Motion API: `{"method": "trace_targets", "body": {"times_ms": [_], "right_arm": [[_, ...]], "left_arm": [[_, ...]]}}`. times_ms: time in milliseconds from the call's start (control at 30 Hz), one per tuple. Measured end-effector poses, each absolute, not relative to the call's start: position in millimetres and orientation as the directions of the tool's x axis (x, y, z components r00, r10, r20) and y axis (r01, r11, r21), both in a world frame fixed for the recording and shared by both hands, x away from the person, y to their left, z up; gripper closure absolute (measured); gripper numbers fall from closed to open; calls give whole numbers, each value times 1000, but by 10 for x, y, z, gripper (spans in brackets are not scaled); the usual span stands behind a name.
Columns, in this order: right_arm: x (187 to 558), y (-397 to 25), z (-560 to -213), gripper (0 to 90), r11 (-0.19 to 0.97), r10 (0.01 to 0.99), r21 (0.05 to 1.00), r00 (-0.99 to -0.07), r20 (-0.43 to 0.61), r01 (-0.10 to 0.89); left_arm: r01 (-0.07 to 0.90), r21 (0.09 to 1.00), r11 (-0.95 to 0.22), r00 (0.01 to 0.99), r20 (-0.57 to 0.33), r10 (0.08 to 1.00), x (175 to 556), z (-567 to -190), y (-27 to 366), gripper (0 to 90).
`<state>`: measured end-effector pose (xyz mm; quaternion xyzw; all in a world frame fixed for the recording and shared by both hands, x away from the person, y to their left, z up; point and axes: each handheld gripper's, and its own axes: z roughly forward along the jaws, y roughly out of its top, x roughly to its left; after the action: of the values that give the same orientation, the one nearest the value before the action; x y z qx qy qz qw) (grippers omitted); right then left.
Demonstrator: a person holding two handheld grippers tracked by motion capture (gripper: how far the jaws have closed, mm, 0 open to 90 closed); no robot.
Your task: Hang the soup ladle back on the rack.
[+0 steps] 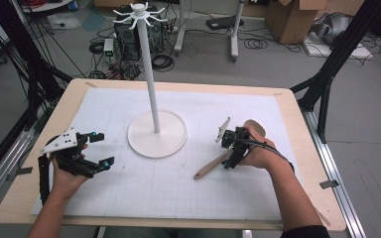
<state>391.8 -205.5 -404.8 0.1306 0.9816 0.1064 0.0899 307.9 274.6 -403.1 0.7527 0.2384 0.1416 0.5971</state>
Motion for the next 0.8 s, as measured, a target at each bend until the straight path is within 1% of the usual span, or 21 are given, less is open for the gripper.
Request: {"method": "trace_targets", "body": {"times_ms": [33,67,267,367,467,533,567,700,800], "right_arm": [[3918,-2055,-4048,107,943,276,232,-950,-149,237],[3926,-2028,-4050,131,950,263,216,-952,-155,227],[3948,-1950,-4035,162,957,243,195,-960,-136,215],[3968,-1960,-4042,228,961,235,179,-966,-112,213],[3979,-1979,-4059,250,963,233,165,-968,-93,215],[3991,-1993,-4067,291,963,239,152,-967,-94,223],[3995,-1996,-4070,298,963,239,153,-967,-91,224],[4019,-1999,-4066,373,964,225,162,-971,-79,211],[4018,-1990,-4058,398,965,230,150,-970,-78,216]], "left_arm": [[190,966,-173,846,-72,528,3079,-4031,2746,21],[187,967,-175,846,-67,529,3079,-4031,2744,21],[185,969,-167,844,-70,531,3072,-4023,2757,21],[183,969,-165,845,-70,530,3074,-4023,2760,21],[185,968,-169,845,-69,530,3076,-4026,2757,21],[185,968,-172,845,-67,530,3076,-4027,2754,21],[185,968,-172,845,-67,530,3076,-4027,2753,21],[185,968,-172,845,-67,531,3075,-4026,2755,21],[185,968,-172,845,-67,531,3075,-4028,2750,21]]}}
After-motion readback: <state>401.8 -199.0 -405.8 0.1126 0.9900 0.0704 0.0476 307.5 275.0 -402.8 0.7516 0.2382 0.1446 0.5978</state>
